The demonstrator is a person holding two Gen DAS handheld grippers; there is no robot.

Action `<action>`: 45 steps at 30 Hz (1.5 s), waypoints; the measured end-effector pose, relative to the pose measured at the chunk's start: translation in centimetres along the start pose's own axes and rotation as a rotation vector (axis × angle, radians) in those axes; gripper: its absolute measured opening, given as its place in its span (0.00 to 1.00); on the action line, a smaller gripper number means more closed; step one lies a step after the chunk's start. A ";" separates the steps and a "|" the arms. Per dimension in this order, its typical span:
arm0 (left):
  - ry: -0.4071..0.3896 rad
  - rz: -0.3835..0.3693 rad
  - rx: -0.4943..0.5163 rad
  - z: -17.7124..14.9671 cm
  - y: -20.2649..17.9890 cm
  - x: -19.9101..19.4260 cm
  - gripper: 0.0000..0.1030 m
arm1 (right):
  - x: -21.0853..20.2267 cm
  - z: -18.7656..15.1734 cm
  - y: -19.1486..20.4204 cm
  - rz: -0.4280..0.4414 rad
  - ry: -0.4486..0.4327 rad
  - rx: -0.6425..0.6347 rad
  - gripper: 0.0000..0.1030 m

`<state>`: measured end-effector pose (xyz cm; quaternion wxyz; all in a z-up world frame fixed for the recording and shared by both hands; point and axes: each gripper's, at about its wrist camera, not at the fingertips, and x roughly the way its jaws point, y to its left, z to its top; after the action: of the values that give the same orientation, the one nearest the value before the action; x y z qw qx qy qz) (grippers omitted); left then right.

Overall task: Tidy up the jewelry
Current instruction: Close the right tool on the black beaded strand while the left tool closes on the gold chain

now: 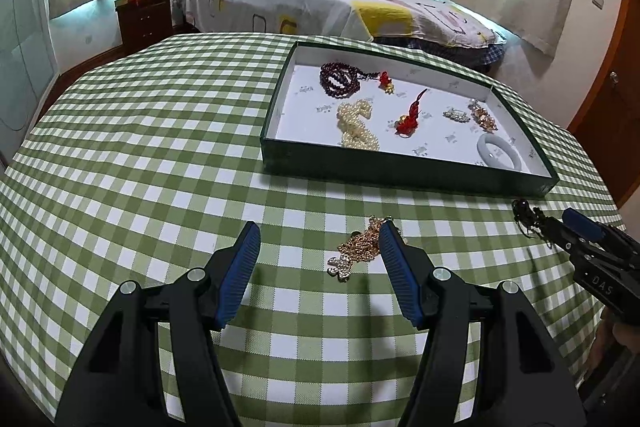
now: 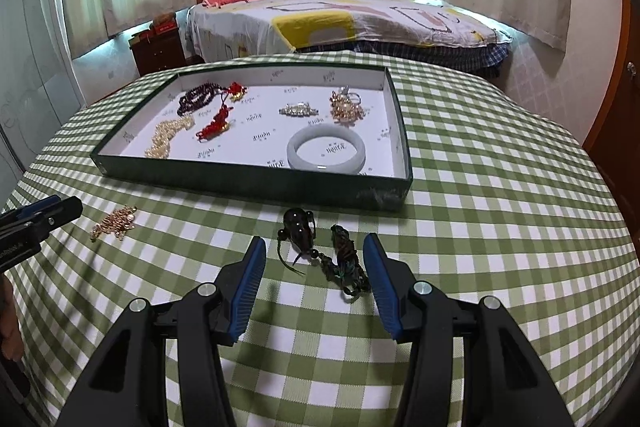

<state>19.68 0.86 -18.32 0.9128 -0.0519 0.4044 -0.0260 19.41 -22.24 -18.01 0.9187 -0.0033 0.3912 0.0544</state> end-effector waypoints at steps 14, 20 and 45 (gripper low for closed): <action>0.026 0.000 -0.002 -0.4 -0.2 1.1 0.58 | 1.5 0.0 -1.4 -0.006 0.046 0.024 0.38; 0.029 -0.004 0.004 -0.5 -0.5 1.2 0.58 | 2.1 -0.2 -1.1 0.023 0.077 0.024 0.19; 0.068 -0.023 0.074 0.0 -3.3 3.8 0.59 | 1.6 -0.5 0.0 0.046 0.074 0.012 0.13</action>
<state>22.20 -2.81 -20.77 0.8994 -0.0215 0.4333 -0.0531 20.16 -22.10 -19.56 0.9021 0.0094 0.4253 0.0730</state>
